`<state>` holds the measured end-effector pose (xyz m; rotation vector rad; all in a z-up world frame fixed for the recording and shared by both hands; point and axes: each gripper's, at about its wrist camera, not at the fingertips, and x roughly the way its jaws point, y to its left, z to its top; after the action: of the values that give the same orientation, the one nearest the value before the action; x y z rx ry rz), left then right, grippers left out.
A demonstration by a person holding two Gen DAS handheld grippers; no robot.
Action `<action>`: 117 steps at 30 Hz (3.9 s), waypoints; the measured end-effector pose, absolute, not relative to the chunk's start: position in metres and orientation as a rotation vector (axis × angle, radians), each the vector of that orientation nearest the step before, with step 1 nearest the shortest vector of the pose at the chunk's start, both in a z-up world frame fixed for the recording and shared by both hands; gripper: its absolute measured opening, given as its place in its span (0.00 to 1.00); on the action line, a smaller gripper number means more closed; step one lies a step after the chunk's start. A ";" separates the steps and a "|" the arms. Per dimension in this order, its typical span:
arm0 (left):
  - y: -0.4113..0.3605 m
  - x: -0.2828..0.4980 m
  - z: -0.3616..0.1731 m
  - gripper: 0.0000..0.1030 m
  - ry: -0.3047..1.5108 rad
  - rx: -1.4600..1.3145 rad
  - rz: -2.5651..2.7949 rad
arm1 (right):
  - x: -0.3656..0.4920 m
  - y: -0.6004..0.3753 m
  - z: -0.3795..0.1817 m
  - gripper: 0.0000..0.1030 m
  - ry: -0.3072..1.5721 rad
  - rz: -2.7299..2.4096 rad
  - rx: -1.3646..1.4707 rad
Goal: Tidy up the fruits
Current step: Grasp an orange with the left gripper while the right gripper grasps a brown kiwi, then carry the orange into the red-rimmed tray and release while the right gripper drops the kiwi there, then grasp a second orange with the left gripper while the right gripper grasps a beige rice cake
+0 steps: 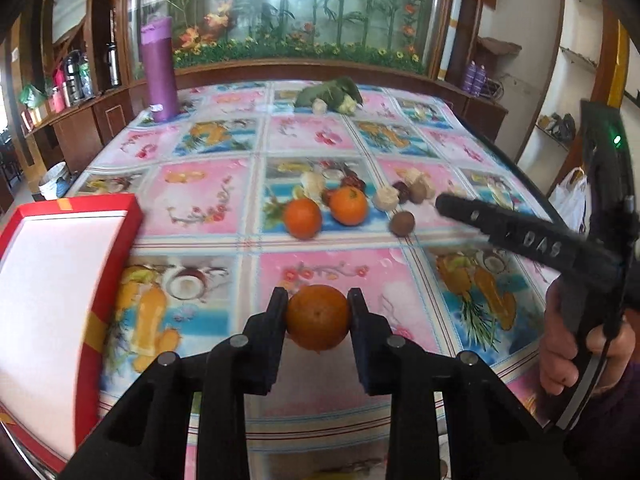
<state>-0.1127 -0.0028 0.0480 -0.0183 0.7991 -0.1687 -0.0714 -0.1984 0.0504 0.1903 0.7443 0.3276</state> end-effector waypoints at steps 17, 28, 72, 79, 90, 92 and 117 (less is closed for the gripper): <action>0.069 -0.127 0.074 0.29 0.695 -0.084 -0.047 | -0.036 -0.142 0.020 0.26 0.918 0.289 0.110; 0.138 -0.142 0.075 0.29 0.668 -0.119 0.114 | -0.047 -0.142 0.028 0.26 0.871 0.286 0.169; 0.206 -0.160 0.068 0.72 0.709 0.004 0.407 | -0.124 0.049 0.054 0.34 0.915 0.764 0.094; 0.135 -0.144 0.073 0.72 0.720 0.088 0.236 | -0.109 -0.052 0.053 0.35 0.883 0.598 0.207; 0.050 -0.125 0.082 0.72 0.729 0.172 0.026 | -0.067 -0.220 0.040 0.34 0.848 0.241 0.352; 0.041 -0.123 0.083 0.72 0.733 0.170 0.002 | -0.054 -0.233 0.038 0.34 0.854 0.205 0.354; -0.056 -0.017 0.047 0.53 0.842 0.209 -0.216 | -0.005 -0.248 0.019 0.29 0.912 0.128 0.391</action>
<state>-0.0174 -0.0562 0.0466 0.2088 0.8418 -0.2155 -0.0048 -0.2477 0.0188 0.3906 0.9121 0.1279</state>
